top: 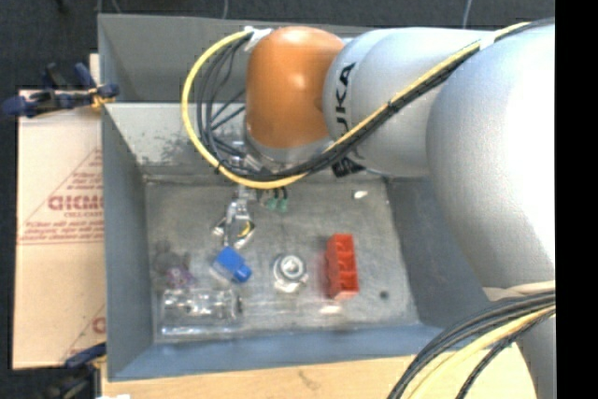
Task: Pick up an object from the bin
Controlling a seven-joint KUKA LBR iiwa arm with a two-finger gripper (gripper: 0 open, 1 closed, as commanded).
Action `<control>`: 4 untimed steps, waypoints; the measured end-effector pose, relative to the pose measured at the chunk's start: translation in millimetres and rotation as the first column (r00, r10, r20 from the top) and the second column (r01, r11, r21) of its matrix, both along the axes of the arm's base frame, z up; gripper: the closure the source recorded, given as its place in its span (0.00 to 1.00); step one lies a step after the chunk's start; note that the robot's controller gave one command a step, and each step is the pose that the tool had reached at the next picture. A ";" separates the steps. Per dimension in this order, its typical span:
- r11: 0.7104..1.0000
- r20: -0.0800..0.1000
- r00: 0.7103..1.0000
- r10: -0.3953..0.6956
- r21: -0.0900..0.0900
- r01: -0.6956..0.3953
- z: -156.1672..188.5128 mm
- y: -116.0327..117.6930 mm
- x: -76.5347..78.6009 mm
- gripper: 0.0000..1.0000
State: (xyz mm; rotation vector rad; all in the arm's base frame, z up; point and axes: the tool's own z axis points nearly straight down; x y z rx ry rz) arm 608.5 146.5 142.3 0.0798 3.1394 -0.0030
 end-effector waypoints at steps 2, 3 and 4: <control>1.000 0.025 1.000 0.000 0.008 0.000 -65.6 -16.1 -51.6 0.00; 1.000 0.023 1.000 -0.003 0.010 0.003 -62.9 -14.5 -51.6 1.00; 0.956 0.010 0.956 0.293 -0.001 -0.293 70.3 -49.1 -41.5 1.00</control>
Offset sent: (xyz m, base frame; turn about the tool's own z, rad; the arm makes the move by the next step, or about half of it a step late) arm -0.0571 -0.0165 -0.0348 0.0107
